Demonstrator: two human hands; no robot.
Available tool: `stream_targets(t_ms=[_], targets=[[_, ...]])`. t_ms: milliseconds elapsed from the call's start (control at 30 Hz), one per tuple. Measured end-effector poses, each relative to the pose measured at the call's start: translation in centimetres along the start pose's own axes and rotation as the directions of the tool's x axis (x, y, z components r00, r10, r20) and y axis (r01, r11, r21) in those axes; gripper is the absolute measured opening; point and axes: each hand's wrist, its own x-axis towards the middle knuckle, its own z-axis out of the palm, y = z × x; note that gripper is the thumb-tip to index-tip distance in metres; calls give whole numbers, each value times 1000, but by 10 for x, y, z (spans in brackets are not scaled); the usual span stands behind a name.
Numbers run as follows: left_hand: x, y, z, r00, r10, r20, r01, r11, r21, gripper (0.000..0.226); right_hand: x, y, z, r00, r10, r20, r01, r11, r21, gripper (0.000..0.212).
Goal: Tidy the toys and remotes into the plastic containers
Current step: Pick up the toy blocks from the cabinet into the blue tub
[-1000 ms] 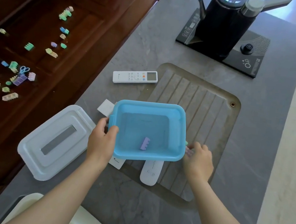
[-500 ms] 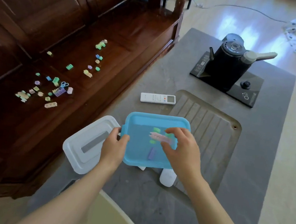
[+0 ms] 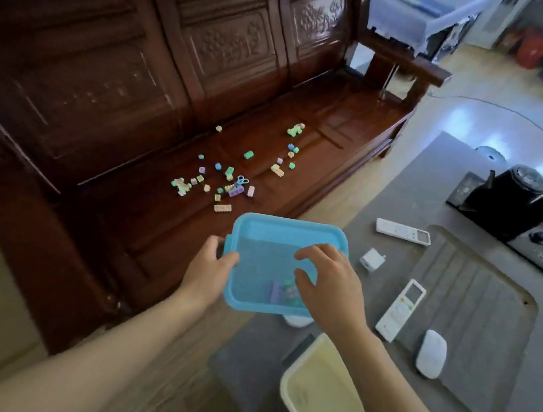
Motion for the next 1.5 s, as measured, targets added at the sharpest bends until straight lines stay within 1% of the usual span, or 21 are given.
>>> stream_targets(t_ms=[33, 100, 200, 333, 400, 500, 600, 767, 867, 1067, 1200, 1233, 1300, 1367, 1400, 1433, 1500], targets=[[0, -2, -10, 1000, 4, 3, -4, 1000, 4, 12, -1, -9, 3, 1000, -1, 2, 1, 1000, 8, 20], [-4, -19, -64, 1000, -4, -28, 4, 1000, -14, 11, -1, -61, 27, 998, -42, 37, 41, 999, 22, 21], [-9, -40, -121, 998, -27, -58, 24, 999, -37, 12, -1, -117, 50, 992, -99, 74, 96, 995, 35, 23], [-12, -58, -171, 991, -65, -117, 52, 992, -112, 12, 5, -168, 70, 981, -169, 97, 169, 986, 13, 24], [-10, -66, -189, 987, -87, -132, 68, 988, -141, 16, 8, -187, 76, 975, -193, 112, 195, 981, -4, 23], [-6, -73, -207, 982, -115, -150, 85, 978, -191, 23, 12, -203, 80, 969, -213, 129, 219, 975, -36, 23], [-6, -73, -221, 977, -119, -176, 75, 968, -238, 25, 16, -212, 84, 966, -218, 141, 230, 970, -77, 23], [-4, -70, -254, 971, -88, -223, 34, 971, -237, 27, 30, -237, 92, 963, -222, 152, 237, 968, -85, 25], [4, -64, -267, 969, -60, -240, 4, 974, -227, 27, 47, -249, 94, 951, -266, 159, 283, 955, -94, 25], [36, -53, -282, 947, -55, -316, -19, 973, -228, 20, 89, -264, 101, 928, -330, 173, 346, 936, -70, 24], [91, -37, -279, 929, -88, -358, -2, 970, -245, 21, 150, -256, 118, 917, -345, 201, 358, 933, -31, 24], [117, -34, -275, 919, -113, -378, 11, 966, -260, 21, 177, -251, 130, 911, -352, 215, 365, 931, -22, 25], [136, -30, -275, 910, -131, -392, 15, 958, -285, 23, 197, -250, 139, 910, -356, 212, 365, 931, -2, 26], [200, -24, -262, 873, -204, -443, 48, 940, -337, 23, 266, -234, 164, 908, -344, 240, 340, 939, 59, 27], [221, -20, -259, 856, -250, -452, 62, 919, -390, 23, 291, -229, 171, 915, -326, 237, 312, 945, 92, 29], [241, -15, -256, 834, -308, -457, 75, 885, -460, 24, 317, -222, 175, 925, -301, 232, 280, 953, 118, 30], [294, -3, -246, 758, -452, -470, 111, 800, -590, 29, 377, -200, 190, 934, -261, 243, 227, 961, 157, 31]])
